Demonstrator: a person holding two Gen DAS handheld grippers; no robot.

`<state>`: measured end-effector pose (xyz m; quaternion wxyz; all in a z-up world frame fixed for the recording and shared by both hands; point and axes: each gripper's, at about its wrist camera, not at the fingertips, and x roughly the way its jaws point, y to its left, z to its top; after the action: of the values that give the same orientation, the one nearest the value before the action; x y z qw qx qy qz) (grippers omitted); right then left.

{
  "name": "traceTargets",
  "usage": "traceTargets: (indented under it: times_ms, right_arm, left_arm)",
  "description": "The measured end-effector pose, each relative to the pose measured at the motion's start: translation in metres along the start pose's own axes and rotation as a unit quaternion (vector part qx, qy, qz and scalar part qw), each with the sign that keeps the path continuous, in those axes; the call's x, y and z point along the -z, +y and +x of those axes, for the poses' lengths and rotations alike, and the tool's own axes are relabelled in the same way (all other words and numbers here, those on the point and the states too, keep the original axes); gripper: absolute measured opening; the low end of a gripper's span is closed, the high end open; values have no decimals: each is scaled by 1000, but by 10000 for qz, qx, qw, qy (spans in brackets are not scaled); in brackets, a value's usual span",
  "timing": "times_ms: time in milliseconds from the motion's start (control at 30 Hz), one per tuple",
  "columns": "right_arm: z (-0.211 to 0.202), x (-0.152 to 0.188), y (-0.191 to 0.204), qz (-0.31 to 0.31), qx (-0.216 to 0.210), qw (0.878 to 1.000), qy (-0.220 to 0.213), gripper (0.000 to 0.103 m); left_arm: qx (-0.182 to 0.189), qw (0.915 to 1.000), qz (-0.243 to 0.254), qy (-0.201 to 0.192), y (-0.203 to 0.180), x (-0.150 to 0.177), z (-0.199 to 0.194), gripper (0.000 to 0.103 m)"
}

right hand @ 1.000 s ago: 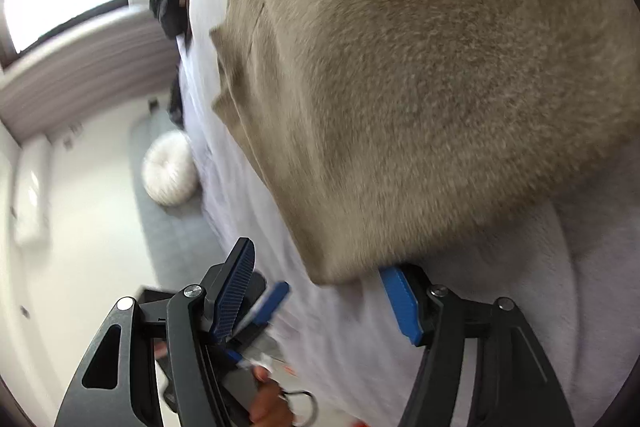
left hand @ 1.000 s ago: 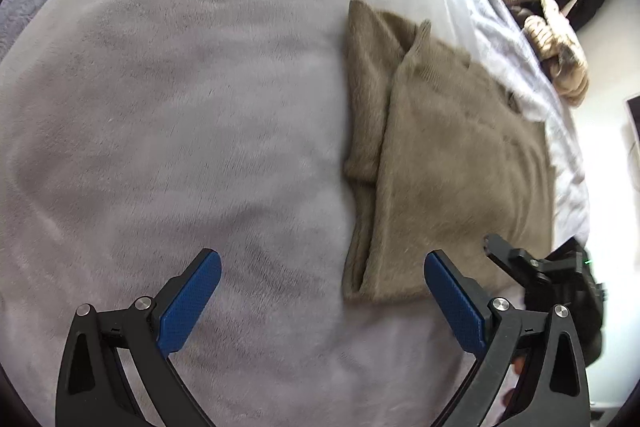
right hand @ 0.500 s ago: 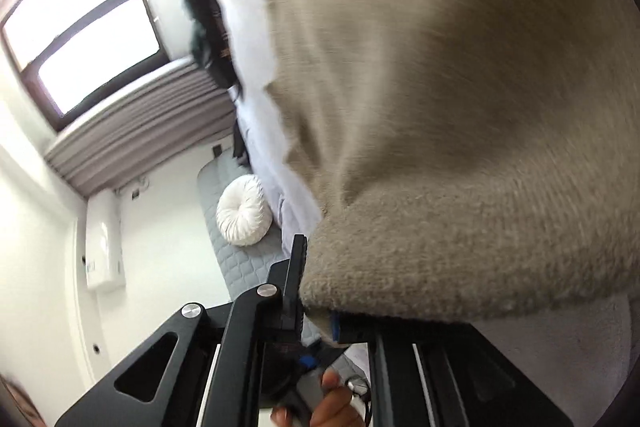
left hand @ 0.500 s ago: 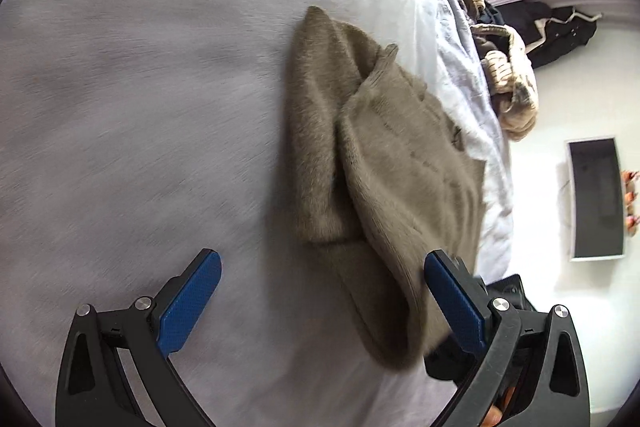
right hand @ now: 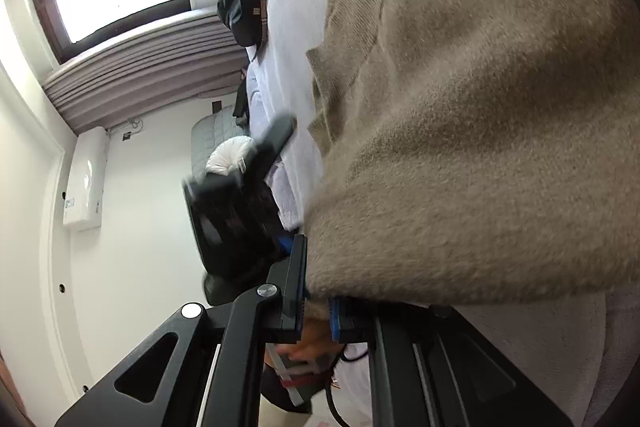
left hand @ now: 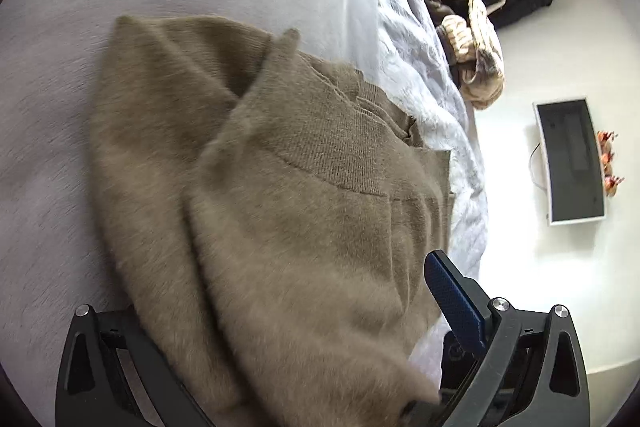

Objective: Fold small clothes

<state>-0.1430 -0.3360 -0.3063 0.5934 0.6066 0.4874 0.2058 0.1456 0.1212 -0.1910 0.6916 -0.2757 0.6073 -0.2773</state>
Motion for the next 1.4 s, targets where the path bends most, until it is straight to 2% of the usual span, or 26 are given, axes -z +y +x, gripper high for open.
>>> traceTargets:
  times_ms: [67,100,133,167,300,333,367,400,433,467,500,567,633,667,700,767,933,1000,1133,1233,1267,1333,1367,1400]
  right_arm:
    - [-1,4,-3,-111,264,9995,121,10]
    - [-2,6,-4,-187,424,9988,185,10]
    - [-3,8,-4,-265,607,9974,273,10]
    - [-3,10,-5,-345,787,9956,383,10]
    - [-10,19,-10,-659,1640,9796,958,14]
    - [-14,20,-9,-761,1911,9726,1085,14]
    - [-19,20,-8,-877,2129,9665,1132,16]
    - [-24,20,-5,-987,2245,9627,1140,24]
    - [-33,18,1,-1159,2366,9586,1082,29]
    - [-41,15,7,-1320,2439,9558,979,41]
    - [-49,10,14,-1495,2507,9528,835,46]
    - [-63,-4,29,-1855,2650,9451,470,46]
    - [-75,-16,38,-2140,2895,9329,121,35]
    - [-74,-23,41,-2208,3018,9275,16,13]
    - [-73,-35,43,-2299,3220,9183,-125,7]
    - [-70,-49,38,-2426,3386,9089,-219,7]
    - [-46,-64,4,-2546,3988,8806,272,6]
    - [-46,-62,-2,-2709,4066,8720,296,5]
    - [-43,-61,-7,-2698,3957,8774,288,5]
    - [-51,-65,-12,-2598,3677,8923,326,5]
    - [-57,-67,-14,-2517,3500,9017,316,5]
    - [-74,-73,-27,-2196,2953,9294,277,5]
    - [-80,-75,-32,-2056,2761,9385,260,5]
    - [-90,-78,-40,-1800,2440,9526,235,5]
  left_arm:
    - [-121,9997,147,139,-4,-2,8,101]
    - [-178,9994,231,199,-6,-2,11,96]
    - [-277,9987,351,254,-8,-2,13,86]
    - [-403,9976,468,315,-10,-2,15,83]
    - [-523,9962,551,421,-10,-2,18,80]
    - [-577,9958,566,424,-10,-2,19,70]
    - [-725,9945,600,458,-11,-2,22,65]
    - [-895,9927,629,517,-11,-2,25,53]
    - [-1126,9896,673,586,-11,-2,30,36]
    - [-1400,9849,755,677,-11,-2,34,32]
    - [-1445,9839,789,696,-12,-2,35,30]
    - [-1462,9842,788,607,-15,-2,33,21]
    - [-1505,9845,766,482,-19,-1,29,19]
    - [-1539,9843,769,406,-23,0,28,19]
    - [-1578,9838,780,337,-26,1,26,19]
    - [-1617,9832,824,176,-36,4,22,18]
    - [-1487,9844,908,-242,-71,4,6,17]
    - [-1412,9848,946,-362,-88,4,3,17]
    - [-1405,9826,1095,-528,-126,8,5,17]
    - [-1378,9814,1176,-630,-163,10,12,17]
    - [-1387,9802,1259,-643,-179,11,18,17]
    - [-1448,9765,1488,-579,-206,16,30,17]
    - [-1529,9729,1659,-509,-223,18,42,17]
    - [-1649,9677,1858,-420,-240,21,56,17]
